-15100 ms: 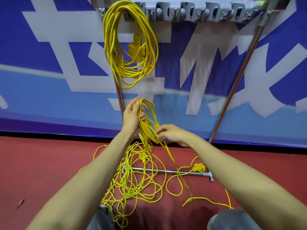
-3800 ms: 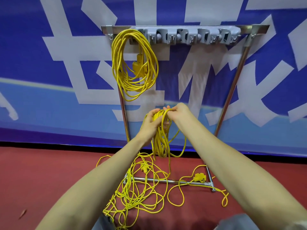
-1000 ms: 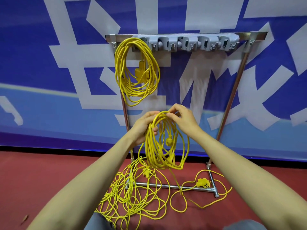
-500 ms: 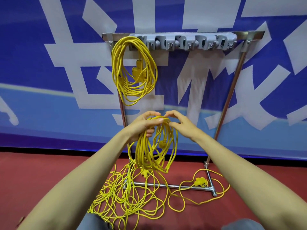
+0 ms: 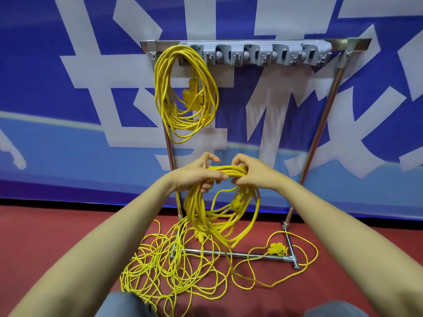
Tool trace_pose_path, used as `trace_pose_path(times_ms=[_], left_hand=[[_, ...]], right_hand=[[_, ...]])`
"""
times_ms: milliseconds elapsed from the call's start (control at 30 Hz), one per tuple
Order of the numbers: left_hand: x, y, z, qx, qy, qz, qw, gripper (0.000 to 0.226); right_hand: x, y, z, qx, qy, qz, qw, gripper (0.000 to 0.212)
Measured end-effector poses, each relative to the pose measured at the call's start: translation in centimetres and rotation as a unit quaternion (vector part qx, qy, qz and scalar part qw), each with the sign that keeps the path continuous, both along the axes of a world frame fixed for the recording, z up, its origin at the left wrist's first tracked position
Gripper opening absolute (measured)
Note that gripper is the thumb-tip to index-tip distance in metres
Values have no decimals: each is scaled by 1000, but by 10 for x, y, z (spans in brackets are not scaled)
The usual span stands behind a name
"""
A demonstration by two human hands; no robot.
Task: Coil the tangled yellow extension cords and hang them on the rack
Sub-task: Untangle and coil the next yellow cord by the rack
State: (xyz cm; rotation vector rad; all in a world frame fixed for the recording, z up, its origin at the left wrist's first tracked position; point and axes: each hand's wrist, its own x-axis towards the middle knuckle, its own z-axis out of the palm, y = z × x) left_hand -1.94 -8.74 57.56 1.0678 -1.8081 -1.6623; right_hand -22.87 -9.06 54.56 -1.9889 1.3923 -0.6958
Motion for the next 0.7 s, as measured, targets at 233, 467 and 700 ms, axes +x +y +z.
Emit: trace_pose_path(times_ms=[233,467,700], left_hand=[[-3,2,-8,-80,33,-26,996,48],[-8,0,-10,-121,87,12,989,30],[-10,-5,-7,-84,100,14,991,32]], right_hand=[[-14,4,6,-28,-7,4,1000,24],[-14,-6,8,-113,115,-46,986,36],[-8,-11,4,-60,111,-82,989,16]])
